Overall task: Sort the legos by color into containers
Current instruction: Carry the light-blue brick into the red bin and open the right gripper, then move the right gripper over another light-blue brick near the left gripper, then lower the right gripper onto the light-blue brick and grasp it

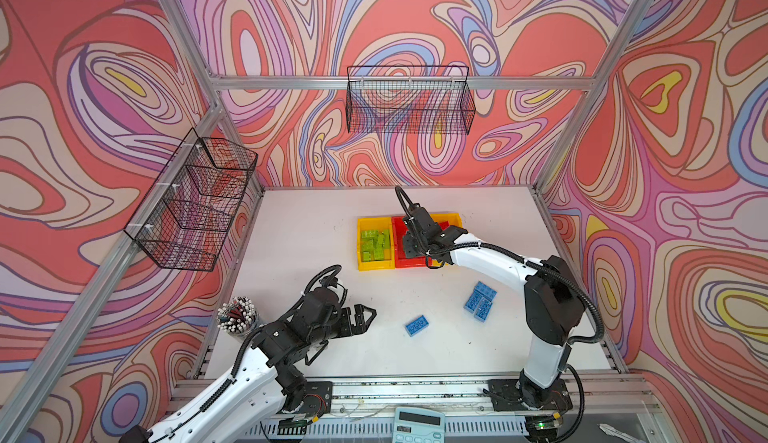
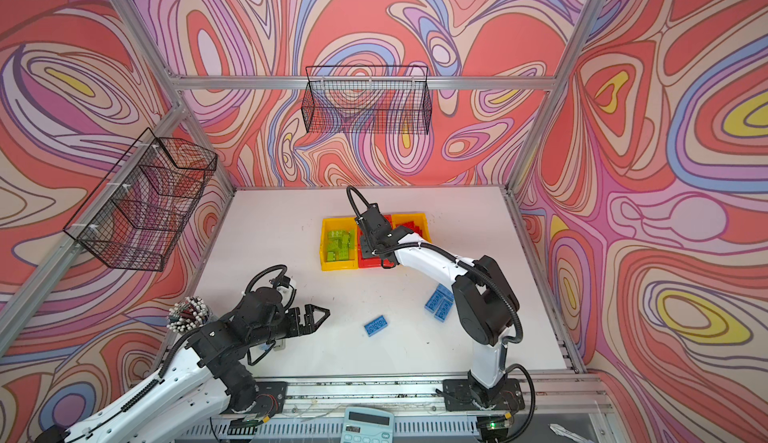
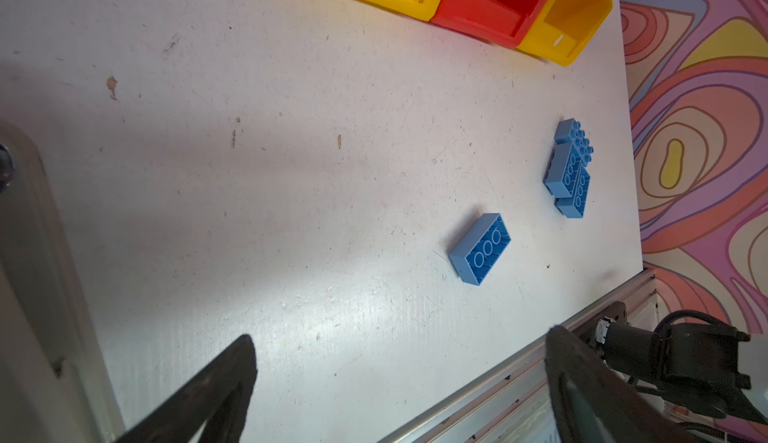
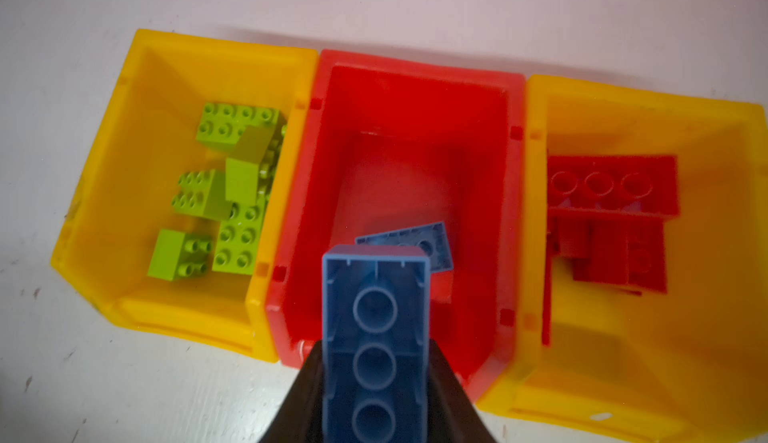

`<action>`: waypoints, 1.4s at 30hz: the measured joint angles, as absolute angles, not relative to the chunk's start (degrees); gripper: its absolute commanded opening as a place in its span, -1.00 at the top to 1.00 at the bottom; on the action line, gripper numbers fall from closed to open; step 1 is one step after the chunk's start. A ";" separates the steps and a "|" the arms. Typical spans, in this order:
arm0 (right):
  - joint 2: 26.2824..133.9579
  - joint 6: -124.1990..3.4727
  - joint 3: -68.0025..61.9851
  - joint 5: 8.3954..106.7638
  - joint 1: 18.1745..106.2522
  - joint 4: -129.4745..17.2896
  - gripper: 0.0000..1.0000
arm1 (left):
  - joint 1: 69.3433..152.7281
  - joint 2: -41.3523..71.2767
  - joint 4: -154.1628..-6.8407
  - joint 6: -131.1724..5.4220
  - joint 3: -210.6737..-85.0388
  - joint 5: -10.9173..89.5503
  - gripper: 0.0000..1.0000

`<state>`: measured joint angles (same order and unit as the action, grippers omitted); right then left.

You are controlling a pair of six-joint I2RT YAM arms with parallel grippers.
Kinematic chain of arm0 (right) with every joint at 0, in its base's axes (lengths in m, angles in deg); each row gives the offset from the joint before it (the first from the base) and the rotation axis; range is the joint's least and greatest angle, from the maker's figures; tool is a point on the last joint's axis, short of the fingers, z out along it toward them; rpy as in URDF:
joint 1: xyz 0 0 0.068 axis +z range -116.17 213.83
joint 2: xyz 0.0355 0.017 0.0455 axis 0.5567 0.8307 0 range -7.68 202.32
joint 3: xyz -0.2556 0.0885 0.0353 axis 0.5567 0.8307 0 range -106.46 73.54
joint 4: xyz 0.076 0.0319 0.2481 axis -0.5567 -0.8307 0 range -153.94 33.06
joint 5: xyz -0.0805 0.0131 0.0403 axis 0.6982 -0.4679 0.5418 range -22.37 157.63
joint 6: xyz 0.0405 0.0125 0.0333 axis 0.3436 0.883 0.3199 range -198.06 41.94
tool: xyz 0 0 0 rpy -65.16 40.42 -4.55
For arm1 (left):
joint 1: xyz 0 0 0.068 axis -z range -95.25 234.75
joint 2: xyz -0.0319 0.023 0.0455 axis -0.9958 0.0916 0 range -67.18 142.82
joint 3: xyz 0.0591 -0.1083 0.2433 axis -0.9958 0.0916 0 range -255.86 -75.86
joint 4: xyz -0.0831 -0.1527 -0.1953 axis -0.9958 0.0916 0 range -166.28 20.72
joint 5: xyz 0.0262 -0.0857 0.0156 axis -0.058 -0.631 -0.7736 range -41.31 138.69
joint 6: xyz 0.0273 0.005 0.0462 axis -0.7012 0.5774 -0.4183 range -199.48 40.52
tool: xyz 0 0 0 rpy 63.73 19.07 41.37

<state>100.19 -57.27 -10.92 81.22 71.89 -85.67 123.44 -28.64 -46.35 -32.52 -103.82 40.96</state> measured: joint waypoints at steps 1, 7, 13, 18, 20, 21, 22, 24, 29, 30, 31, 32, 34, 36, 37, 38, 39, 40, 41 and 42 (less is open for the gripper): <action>101.55 -57.81 -12.15 80.67 70.89 -85.61 0.44 | 123.44 -27.89 -46.50 -32.74 -104.50 40.98 -1.00; 111.63 -60.78 -20.47 78.48 67.72 -86.29 0.28 | 123.44 -24.48 -48.84 -33.90 -108.04 41.18 -1.00; 115.60 -63.04 -25.17 76.76 67.00 -87.60 -0.37 | 123.44 -20.75 -49.56 -34.29 -108.96 41.20 -1.00; 111.10 -63.43 -22.57 74.70 66.95 -87.82 -0.54 | 123.44 -20.51 -50.46 -34.25 -108.96 41.11 -1.00; 106.42 -63.28 -18.64 73.48 66.98 -87.55 -0.62 | 123.44 -20.68 -50.87 -34.21 -108.96 40.72 -1.00; 103.56 -63.12 -16.23 72.85 67.15 -87.40 -0.65 | 123.44 -20.85 -51.24 -34.21 -108.96 40.33 -1.00; 100.19 -62.99 -13.37 72.36 67.33 -87.14 -0.69 | 123.49 -21.07 -51.53 -34.21 -108.91 39.89 -1.00; 94.56 -62.66 -8.30 71.95 68.27 -86.72 -0.79 | 124.14 -21.84 -52.05 -34.23 -108.72 39.43 -1.00; 82.77 -60.59 4.99 72.08 75.61 -86.18 -0.94 | 127.64 -26.08 -52.34 -34.23 -106.38 39.23 -1.00; 81.13 -59.69 7.50 71.91 77.29 -86.20 -0.95 | 128.43 -27.43 -52.58 -34.14 -105.22 39.23 -1.00; 79.78 -58.80 9.69 71.80 78.71 -86.24 -0.96 | 129.06 -28.72 -52.73 -33.94 -103.97 39.21 -1.00; 78.29 -57.62 12.36 71.64 80.29 -86.15 -0.96 | 129.76 -30.25 -52.82 -33.72 -102.29 39.15 -1.00; 76.06 -55.32 16.55 71.66 82.67 -86.11 -0.96 | 130.77 -32.68 -52.84 -33.05 -99.52 38.97 -1.00; 73.68 -52.74 20.73 71.84 85.40 -85.96 -0.96 | 131.82 -35.17 -52.86 -32.24 -96.89 38.71 -1.00; 72.76 -51.50 22.30 72.01 86.69 -85.89 -0.96 | 132.25 -36.22 -52.88 -31.82 -96.06 38.67 -1.00; 71.98 -50.36 23.66 72.12 88.05 -85.76 -0.96 | 132.89 -37.55 -52.86 -31.39 -95.17 38.64 -1.00; 71.30 -49.09 24.90 72.25 89.58 -85.46 -0.96 | 133.43 -38.76 -52.84 -31.08 -94.58 38.64 -1.00; 70.97 -48.13 25.71 72.39 90.71 -85.19 -0.96 | 133.83 -39.65 -52.84 -30.86 -94.29 38.64 -1.00; 70.82 -47.15 26.45 72.54 91.94 -84.78 -0.97 | 134.20 -40.55 -52.80 -30.66 -94.14 38.64 -1.00; 70.86 -46.25 27.11 72.74 93.16 -84.38 -0.96 | 134.46 -41.23 -52.82 -30.36 -94.12 38.67 -1.00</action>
<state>70.86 -46.25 27.11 72.74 93.16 -84.38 134.46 -41.23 -52.82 -30.36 -94.12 38.67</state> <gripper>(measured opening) 0.983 0.999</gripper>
